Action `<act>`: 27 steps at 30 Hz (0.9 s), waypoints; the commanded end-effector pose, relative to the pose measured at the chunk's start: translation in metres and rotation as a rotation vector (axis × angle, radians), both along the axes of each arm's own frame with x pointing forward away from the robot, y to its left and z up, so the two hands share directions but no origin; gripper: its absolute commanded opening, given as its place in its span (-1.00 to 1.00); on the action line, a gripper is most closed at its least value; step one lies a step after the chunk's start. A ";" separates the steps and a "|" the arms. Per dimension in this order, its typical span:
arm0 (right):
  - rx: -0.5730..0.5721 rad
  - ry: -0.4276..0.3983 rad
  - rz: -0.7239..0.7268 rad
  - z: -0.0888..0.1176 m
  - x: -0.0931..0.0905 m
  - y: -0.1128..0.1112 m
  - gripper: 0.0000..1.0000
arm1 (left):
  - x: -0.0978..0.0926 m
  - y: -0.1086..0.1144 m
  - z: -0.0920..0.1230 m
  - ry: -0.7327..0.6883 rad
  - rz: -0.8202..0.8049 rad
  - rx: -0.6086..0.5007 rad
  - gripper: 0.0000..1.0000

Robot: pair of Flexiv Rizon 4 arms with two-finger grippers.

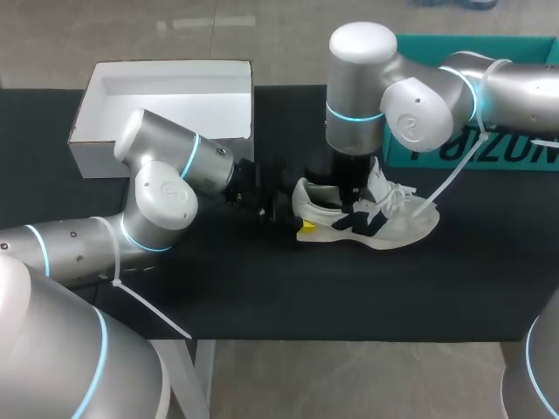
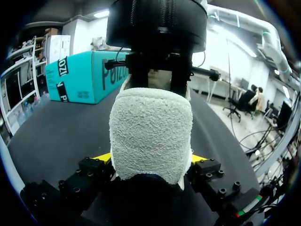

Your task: Take the shoe out of the shoebox, open the shoe tongue, remove and reinsert the insole, then place the shoe into the shoebox

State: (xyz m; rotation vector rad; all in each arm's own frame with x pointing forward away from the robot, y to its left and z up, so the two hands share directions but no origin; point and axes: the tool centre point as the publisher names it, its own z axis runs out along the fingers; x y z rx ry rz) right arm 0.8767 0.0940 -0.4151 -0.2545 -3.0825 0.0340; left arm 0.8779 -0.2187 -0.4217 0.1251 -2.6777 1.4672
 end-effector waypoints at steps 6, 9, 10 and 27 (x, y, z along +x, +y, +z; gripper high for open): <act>0.004 -0.062 -0.062 -0.004 0.001 -0.011 -1.00 | 0.001 0.000 0.003 0.002 0.000 0.002 -1.00; 0.008 -0.119 -0.106 0.016 0.000 -0.018 -1.00 | 0.001 0.000 0.003 0.002 0.000 0.002 -1.00; 0.012 -0.135 -0.121 0.022 0.000 -0.020 -1.00 | 0.001 0.000 0.003 0.002 0.000 0.002 -1.00; 0.109 -0.350 -0.228 0.093 0.017 -0.022 -1.00 | 0.001 0.000 0.003 0.002 0.000 0.002 -1.00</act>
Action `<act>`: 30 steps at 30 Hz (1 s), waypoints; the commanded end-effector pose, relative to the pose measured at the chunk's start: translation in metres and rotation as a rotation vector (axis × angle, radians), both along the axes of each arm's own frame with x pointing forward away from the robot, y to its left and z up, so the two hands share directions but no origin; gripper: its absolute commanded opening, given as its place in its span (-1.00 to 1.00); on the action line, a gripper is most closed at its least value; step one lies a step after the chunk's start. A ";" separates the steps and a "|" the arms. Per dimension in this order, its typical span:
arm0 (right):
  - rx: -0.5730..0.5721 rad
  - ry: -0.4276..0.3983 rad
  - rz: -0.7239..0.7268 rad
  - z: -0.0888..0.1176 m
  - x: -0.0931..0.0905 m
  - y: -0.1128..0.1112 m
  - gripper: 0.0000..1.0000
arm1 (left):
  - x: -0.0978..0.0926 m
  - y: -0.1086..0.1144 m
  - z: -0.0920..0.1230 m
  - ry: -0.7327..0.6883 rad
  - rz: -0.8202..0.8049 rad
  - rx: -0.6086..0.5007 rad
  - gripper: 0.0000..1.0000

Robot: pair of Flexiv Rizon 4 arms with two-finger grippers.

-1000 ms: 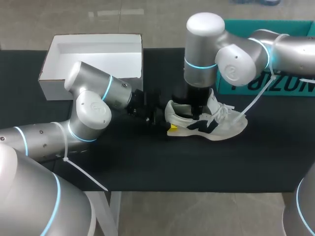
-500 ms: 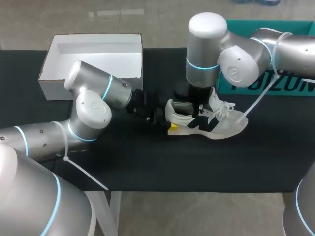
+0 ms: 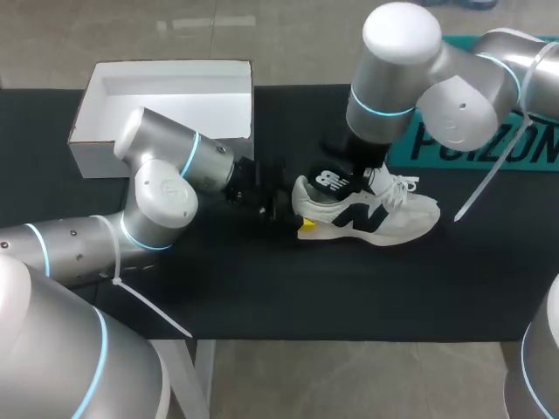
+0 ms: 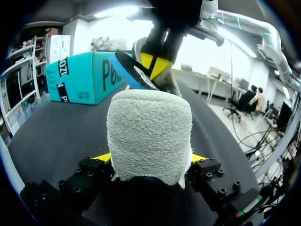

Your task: Take the shoe out of the shoebox, open the shoe tongue, remove and reinsert the insole, then place the shoe into the shoebox

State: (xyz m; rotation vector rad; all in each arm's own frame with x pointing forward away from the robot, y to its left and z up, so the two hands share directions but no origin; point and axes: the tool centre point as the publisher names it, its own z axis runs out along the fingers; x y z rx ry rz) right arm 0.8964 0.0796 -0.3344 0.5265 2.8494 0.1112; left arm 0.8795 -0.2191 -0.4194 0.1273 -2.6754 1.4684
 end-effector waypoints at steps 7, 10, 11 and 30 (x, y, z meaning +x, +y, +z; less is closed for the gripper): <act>0.200 -0.113 -0.043 0.034 0.013 0.006 -1.00 | 0.000 0.000 0.001 0.000 -0.001 0.003 -1.00; 0.267 -0.117 -0.025 0.043 0.020 0.018 -1.00 | 0.000 0.000 0.001 0.000 -0.001 0.003 -1.00; 0.286 -0.111 -0.028 0.045 0.022 0.021 -1.00 | 0.000 0.000 0.001 0.000 -0.001 0.003 -1.00; 0.448 -0.221 -0.040 0.102 0.054 0.054 -1.00 | 0.000 0.000 0.001 0.000 -0.001 0.003 -1.00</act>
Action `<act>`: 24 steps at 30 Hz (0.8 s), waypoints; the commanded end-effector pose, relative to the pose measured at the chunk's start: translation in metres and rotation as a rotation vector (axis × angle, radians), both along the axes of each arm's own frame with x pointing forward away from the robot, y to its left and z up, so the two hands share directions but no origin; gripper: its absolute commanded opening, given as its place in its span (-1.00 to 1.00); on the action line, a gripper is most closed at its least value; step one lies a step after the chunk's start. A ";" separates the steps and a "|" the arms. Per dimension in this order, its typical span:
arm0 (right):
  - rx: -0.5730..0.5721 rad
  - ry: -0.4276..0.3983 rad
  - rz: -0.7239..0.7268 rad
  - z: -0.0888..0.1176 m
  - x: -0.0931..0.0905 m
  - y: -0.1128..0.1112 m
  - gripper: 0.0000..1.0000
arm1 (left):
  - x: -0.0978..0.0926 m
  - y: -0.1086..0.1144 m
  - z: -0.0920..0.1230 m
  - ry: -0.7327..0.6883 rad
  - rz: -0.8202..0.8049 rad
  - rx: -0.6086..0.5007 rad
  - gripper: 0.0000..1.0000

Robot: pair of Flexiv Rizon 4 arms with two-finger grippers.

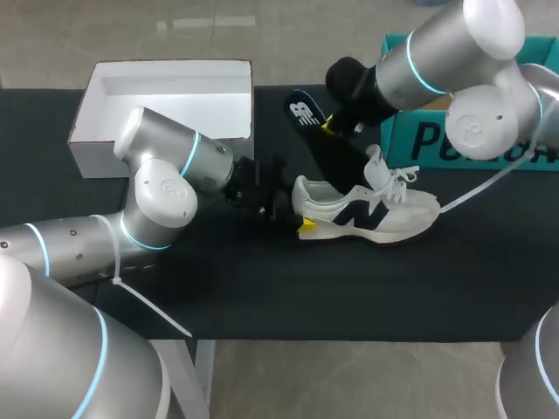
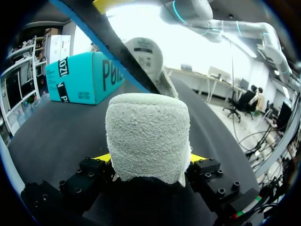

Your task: Take the shoe out of the shoebox, open the shoe tongue, remove and reinsert the insole, then place the shoe into the shoebox

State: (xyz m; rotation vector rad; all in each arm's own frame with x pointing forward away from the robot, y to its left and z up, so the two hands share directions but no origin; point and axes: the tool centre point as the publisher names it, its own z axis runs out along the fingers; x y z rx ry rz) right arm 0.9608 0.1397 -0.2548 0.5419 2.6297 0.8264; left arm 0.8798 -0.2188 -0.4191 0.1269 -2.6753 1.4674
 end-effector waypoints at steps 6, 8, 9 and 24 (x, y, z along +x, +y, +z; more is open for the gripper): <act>0.066 -0.061 -0.250 0.082 -0.047 -0.031 -1.00 | 0.000 0.000 0.001 0.000 -0.001 0.003 -1.00; 0.182 -0.079 -0.319 0.094 -0.060 -0.036 -1.00 | 0.000 0.000 0.001 0.000 -0.001 0.003 -1.00; 0.213 -0.084 -0.325 0.098 -0.063 -0.037 -1.00 | 0.000 0.000 0.001 0.000 -0.001 0.003 -1.00; 0.445 -0.228 -0.515 0.180 -0.138 -0.049 -1.00 | 0.000 0.000 0.001 0.000 -0.001 0.003 -1.00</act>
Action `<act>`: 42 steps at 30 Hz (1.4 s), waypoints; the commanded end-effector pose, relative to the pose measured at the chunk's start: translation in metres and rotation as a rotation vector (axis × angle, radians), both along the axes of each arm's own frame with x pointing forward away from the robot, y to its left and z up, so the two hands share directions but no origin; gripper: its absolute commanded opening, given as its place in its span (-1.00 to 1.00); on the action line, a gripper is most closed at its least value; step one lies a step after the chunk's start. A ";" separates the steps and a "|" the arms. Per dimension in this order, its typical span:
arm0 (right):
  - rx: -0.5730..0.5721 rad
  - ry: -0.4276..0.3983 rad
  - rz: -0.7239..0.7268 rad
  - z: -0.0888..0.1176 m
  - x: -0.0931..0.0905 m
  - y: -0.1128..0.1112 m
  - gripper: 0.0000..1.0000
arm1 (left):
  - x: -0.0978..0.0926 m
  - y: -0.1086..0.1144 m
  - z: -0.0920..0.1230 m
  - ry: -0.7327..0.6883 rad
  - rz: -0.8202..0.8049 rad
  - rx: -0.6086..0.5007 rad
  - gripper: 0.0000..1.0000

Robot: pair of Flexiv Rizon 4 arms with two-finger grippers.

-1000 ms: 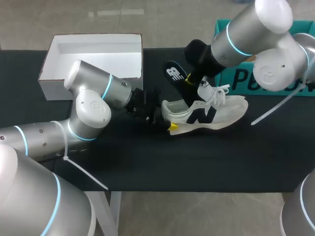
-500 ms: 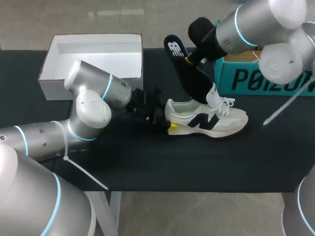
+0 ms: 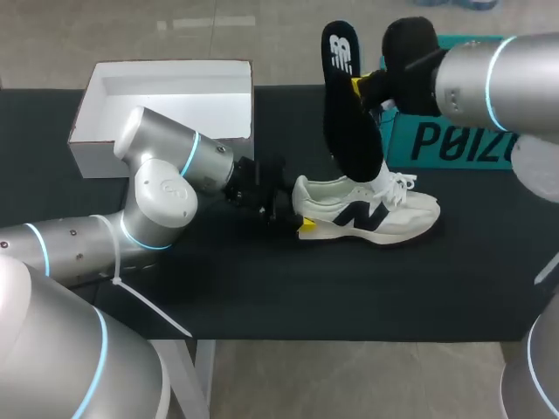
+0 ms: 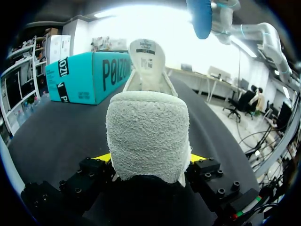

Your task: Take the shoe out of the shoebox, open the shoe tongue, remove and reinsert the insole, then place the shoe into the shoebox

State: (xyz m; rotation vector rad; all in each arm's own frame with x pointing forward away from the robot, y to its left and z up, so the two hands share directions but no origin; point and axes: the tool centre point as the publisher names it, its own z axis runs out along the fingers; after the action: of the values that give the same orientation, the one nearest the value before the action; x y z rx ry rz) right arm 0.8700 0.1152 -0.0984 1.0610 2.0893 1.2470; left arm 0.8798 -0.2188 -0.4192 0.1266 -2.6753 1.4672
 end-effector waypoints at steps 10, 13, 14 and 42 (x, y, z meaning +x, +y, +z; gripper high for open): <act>-0.001 -0.070 -0.093 0.024 -0.049 -0.024 -1.00 | 0.000 0.000 0.001 0.000 0.000 0.002 -1.00; -0.001 -0.070 -0.093 0.024 -0.049 -0.024 -1.00 | 0.000 0.000 0.001 0.000 0.000 0.002 -1.00; -0.001 -0.070 -0.093 0.024 -0.049 -0.024 -1.00 | 0.000 0.000 0.001 0.000 0.000 0.002 -1.00; 0.374 0.205 0.384 0.078 -0.132 -0.010 -1.00 | 0.000 0.000 0.001 0.000 0.000 0.002 -1.00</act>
State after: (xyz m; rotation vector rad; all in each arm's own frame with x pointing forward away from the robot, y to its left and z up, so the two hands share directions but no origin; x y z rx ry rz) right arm 0.7549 0.1278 -0.0314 1.1564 2.2231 1.6677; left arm 0.8797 -0.2188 -0.4192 0.1267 -2.6753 1.4672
